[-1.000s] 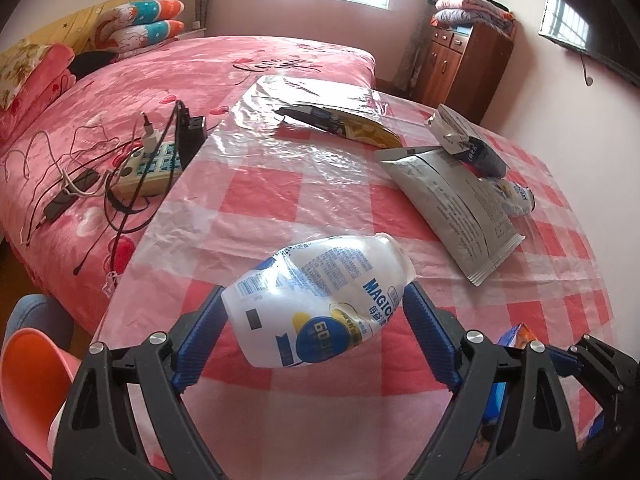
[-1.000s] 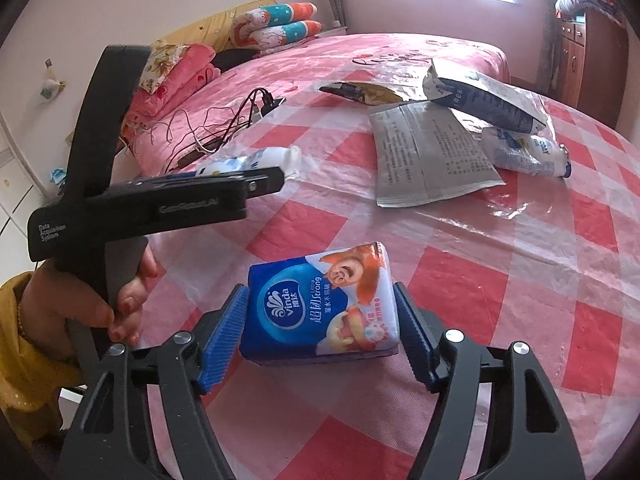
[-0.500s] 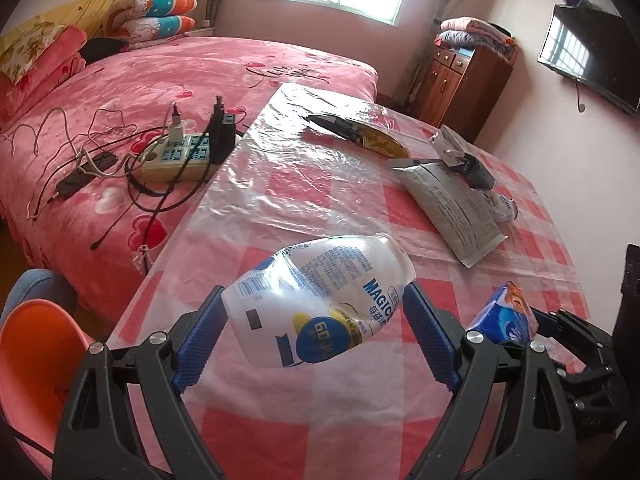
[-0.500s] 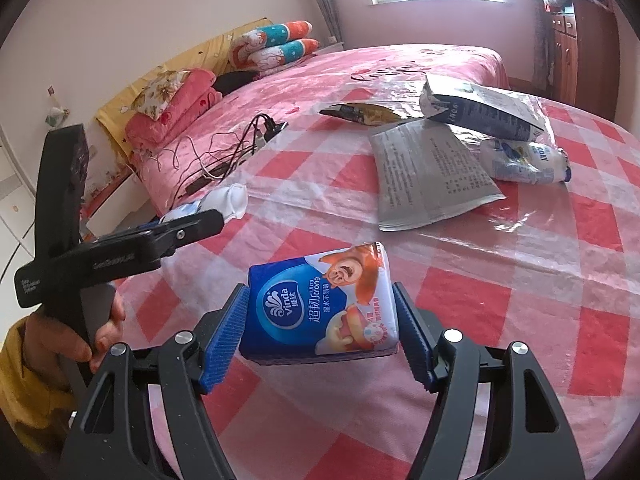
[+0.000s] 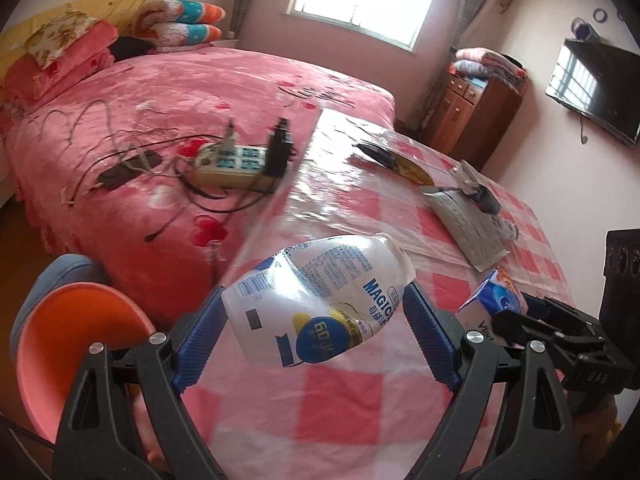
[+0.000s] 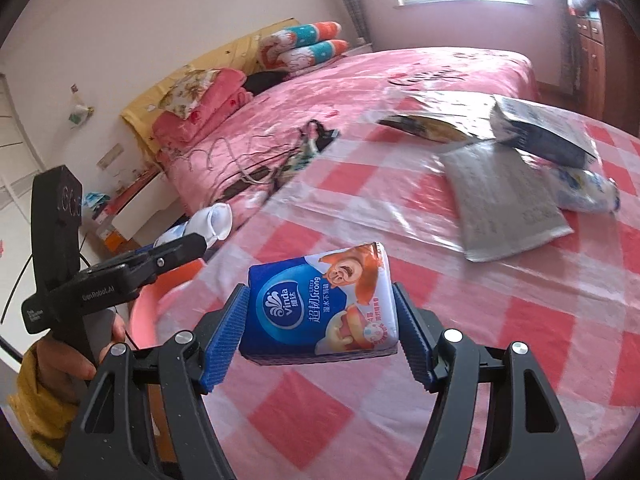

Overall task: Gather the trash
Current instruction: 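Carry the bottle with the left tool while the right tool carries the tissue pack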

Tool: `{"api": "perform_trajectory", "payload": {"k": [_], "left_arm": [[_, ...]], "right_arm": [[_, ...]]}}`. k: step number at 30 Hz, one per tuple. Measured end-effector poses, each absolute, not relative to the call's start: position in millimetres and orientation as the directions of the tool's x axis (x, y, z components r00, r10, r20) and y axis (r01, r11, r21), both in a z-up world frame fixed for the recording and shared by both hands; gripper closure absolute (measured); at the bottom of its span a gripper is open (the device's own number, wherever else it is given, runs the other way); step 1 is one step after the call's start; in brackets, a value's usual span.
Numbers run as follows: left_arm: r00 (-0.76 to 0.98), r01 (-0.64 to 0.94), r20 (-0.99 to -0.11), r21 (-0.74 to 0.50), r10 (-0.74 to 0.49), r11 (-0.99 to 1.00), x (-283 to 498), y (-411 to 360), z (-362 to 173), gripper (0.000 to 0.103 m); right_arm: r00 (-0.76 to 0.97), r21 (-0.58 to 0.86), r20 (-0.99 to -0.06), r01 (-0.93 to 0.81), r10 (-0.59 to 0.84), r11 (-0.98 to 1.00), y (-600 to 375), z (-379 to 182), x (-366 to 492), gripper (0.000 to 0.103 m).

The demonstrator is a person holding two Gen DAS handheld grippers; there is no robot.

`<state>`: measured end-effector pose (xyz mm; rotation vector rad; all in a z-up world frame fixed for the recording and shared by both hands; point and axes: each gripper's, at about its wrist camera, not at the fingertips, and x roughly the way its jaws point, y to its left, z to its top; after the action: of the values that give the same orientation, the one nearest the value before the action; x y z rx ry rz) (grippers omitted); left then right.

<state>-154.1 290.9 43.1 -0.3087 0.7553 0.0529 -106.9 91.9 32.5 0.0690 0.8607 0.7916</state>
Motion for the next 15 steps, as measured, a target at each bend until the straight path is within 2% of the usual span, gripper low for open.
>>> {"api": "perform_trajectory", "payload": {"k": [15], "left_arm": [[0.716, -0.399, -0.693, -0.303, 0.087, 0.866, -222, 404, 27, 0.015]], "right_arm": [[0.210, 0.321, -0.670, -0.783, 0.712, 0.533, 227, 51, -139, 0.032]]}}
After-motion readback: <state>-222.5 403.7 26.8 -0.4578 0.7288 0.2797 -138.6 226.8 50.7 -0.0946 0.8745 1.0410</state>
